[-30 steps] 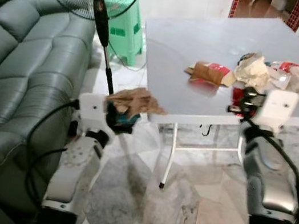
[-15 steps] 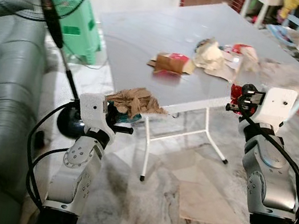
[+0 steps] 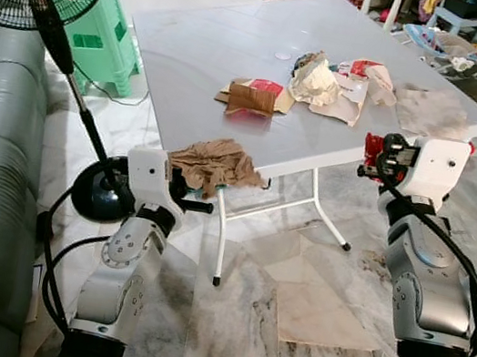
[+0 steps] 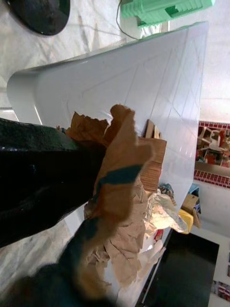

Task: Picking trash to rubbish bin

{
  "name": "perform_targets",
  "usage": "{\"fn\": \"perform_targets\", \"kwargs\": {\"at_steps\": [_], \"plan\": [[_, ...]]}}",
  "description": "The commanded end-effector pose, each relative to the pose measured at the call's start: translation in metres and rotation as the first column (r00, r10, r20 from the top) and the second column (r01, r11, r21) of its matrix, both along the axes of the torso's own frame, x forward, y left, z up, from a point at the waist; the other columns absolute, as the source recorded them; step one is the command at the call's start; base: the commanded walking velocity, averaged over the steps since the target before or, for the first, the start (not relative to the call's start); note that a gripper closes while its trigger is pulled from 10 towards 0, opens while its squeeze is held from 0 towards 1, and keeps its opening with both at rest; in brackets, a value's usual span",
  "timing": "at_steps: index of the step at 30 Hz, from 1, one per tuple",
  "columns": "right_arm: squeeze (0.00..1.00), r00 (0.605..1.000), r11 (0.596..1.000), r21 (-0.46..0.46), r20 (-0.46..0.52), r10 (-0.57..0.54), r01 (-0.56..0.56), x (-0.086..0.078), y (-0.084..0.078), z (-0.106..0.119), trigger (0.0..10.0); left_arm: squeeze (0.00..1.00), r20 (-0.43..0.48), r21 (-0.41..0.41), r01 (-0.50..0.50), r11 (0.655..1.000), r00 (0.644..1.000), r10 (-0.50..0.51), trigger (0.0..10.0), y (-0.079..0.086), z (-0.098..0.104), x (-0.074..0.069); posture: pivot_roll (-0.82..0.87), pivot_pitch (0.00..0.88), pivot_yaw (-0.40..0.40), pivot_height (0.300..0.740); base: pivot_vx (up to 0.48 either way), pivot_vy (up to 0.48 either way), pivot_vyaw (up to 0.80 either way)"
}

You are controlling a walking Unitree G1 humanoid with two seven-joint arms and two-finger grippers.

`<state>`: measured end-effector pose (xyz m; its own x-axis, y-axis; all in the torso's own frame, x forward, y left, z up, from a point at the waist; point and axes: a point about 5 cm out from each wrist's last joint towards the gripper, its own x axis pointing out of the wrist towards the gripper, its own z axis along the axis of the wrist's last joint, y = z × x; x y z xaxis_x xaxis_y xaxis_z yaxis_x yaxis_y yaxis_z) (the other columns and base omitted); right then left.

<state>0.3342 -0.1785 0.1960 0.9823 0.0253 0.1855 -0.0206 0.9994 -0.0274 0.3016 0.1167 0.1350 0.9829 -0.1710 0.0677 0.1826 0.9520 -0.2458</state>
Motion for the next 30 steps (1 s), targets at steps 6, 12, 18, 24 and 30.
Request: {"fn": "perform_targets", "kwargs": {"at_steps": [6,12,18,24,30], "plan": [[0.00,0.999,1.000,-0.013,0.039,0.004,-0.003,-0.0004,0.0007,0.0099,10.0,0.00,0.005,-0.008,-0.003,1.000,1.000,0.003,0.0,0.0004,-0.0002,-0.0003,-0.05,0.052,0.068,0.740,0.205,0.000,0.00],[0.00,0.999,1.000,-0.016,0.038,0.002,-0.001,-0.0001,-0.0001,0.0101,10.0,0.00,0.005,-0.011,0.001,1.000,1.000,-0.001,0.0,-0.0001,-0.0006,-0.0003,-0.05,0.053,0.068,0.740,0.261,0.000,0.00],[0.00,0.999,1.000,-0.018,0.037,0.002,-0.001,0.0000,-0.0008,0.0103,10.0,0.00,0.003,-0.014,0.000,1.000,1.000,0.000,0.0,-0.0006,-0.0010,-0.0004,-0.06,0.055,0.065,0.740,0.259,0.000,0.00],[0.00,0.999,1.000,-0.018,0.037,0.002,-0.001,0.0002,-0.0006,0.0104,10.0,0.00,0.002,-0.014,0.000,1.000,1.000,0.000,0.0,-0.0003,-0.0015,-0.0007,-0.06,0.055,0.065,0.740,0.259,0.000,0.00],[0.00,0.999,1.000,-0.018,0.038,0.001,0.000,0.0004,-0.0010,0.0108,10.0,0.00,0.003,-0.014,0.000,1.000,1.000,0.000,0.0,-0.0007,-0.0014,-0.0005,-0.06,0.054,0.064,0.740,0.262,0.000,0.00]]}}
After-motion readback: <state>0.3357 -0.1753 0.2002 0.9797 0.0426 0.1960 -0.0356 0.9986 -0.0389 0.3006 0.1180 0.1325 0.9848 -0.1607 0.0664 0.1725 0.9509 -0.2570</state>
